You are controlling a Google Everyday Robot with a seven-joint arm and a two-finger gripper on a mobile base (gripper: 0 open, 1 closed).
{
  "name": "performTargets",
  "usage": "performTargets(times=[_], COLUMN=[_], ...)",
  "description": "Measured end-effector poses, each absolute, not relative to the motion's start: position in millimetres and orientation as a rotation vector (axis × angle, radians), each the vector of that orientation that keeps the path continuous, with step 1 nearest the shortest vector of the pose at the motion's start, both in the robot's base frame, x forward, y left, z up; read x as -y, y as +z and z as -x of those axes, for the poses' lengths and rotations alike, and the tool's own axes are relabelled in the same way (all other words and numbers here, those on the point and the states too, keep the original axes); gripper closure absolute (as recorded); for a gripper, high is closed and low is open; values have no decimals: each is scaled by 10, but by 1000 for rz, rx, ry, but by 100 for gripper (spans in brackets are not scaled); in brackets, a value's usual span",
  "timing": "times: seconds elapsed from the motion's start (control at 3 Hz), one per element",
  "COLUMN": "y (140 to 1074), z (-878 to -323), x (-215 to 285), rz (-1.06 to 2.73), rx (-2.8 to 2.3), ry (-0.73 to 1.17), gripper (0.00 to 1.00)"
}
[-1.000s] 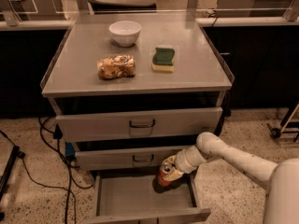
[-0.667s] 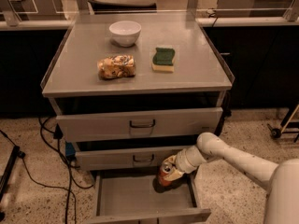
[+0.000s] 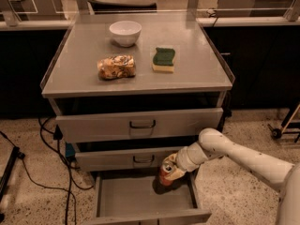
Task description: Pick coke can from bottom drawer and place on counter
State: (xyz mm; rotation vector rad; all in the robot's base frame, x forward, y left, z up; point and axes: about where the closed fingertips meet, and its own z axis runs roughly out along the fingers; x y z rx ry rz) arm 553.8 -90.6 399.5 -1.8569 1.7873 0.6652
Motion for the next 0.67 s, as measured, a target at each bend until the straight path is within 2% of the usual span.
performTargets(times=[0.67], y=[5101], z=[-5471], x=[1209], rz=[1847], rx=[-1866], ry=[543], gripper=[100])
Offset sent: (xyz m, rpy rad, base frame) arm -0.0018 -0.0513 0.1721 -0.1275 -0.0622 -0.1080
